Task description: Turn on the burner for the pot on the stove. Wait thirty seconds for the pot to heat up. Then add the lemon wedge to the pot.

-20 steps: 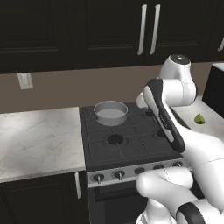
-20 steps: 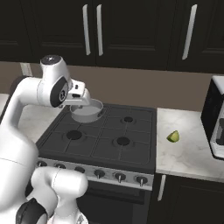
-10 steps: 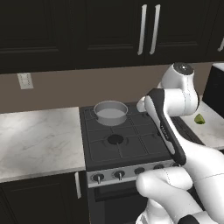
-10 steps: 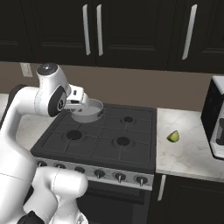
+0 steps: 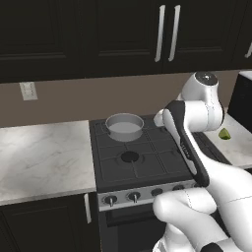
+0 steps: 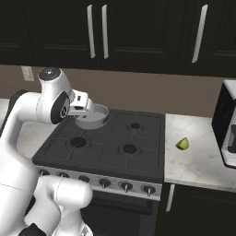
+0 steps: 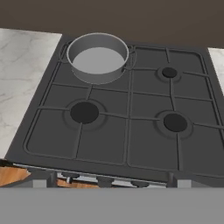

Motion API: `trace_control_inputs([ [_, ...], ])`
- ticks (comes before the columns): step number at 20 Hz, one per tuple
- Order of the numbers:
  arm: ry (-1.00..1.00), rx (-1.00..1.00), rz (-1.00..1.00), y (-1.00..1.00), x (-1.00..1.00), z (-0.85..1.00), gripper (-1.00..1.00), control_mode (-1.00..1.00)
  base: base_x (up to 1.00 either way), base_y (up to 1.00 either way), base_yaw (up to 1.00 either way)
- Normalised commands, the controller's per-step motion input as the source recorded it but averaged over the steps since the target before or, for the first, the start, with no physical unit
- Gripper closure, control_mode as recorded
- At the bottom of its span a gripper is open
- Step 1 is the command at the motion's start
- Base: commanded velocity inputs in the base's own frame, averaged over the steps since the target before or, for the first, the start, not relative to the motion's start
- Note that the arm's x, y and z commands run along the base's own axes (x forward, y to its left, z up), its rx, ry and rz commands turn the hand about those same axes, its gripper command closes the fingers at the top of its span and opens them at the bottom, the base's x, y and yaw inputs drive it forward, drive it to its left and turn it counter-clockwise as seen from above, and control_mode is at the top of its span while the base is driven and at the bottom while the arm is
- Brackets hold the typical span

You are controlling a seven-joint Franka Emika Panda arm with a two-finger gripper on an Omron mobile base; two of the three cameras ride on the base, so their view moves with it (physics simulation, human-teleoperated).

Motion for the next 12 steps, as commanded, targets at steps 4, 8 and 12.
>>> trace_control_inputs([
  [4, 0.00, 0.00, 0.00, -0.02, 0.00, 0.00, -1.00, -1.00, 0.00, 0.00, 0.00],
  [8, 0.00, 0.00, 0.02, -0.39, 0.00, 0.00, -1.00, -1.00, 0.00, 0.00, 0.00],
  [12, 0.00, 0.00, 0.04, -0.44, 0.00, 0.00, -1.00, -1.00, 0.00, 0.00, 0.00],
])
